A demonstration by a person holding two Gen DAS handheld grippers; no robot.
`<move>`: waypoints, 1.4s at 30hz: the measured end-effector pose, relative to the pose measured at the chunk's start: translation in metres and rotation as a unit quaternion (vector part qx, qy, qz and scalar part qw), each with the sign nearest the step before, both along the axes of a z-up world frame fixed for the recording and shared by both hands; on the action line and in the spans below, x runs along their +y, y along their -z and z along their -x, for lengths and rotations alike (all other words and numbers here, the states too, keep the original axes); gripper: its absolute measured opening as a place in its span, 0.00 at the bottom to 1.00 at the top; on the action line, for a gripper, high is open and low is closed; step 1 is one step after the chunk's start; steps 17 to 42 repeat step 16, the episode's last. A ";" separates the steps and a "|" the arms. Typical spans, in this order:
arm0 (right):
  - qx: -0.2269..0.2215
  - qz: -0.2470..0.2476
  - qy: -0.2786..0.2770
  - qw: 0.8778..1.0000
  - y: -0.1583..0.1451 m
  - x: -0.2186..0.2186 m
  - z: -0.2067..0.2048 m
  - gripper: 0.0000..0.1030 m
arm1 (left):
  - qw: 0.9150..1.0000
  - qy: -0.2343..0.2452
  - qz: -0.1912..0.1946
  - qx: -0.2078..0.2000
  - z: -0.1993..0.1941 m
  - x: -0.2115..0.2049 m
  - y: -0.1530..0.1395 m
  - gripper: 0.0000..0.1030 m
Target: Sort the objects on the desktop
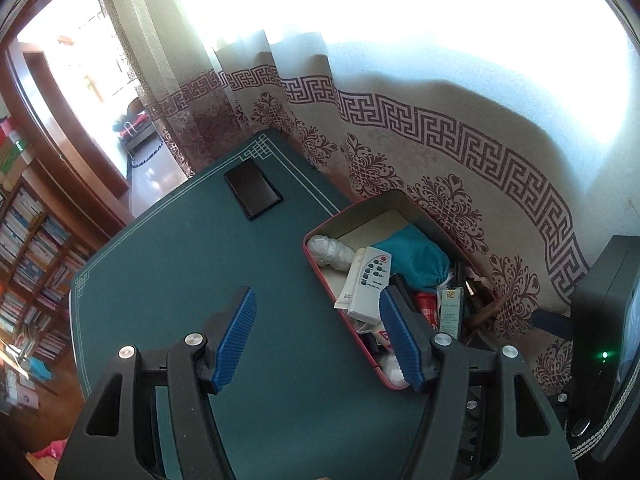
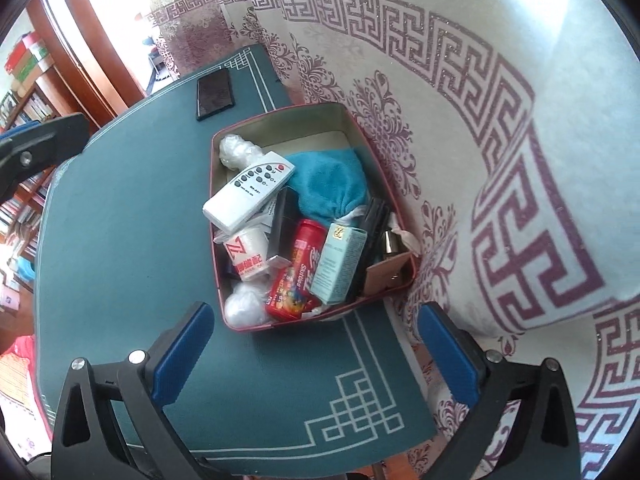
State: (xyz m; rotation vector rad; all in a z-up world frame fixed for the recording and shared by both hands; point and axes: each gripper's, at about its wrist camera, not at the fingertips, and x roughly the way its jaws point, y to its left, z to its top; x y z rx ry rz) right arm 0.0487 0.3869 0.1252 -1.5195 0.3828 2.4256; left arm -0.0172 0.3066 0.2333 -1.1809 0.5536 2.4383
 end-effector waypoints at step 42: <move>-0.004 -0.013 -0.024 1.000 -0.004 -0.004 0.002 0.99 | 0.997 -0.001 -0.023 -0.078 0.009 -0.002 0.021 0.66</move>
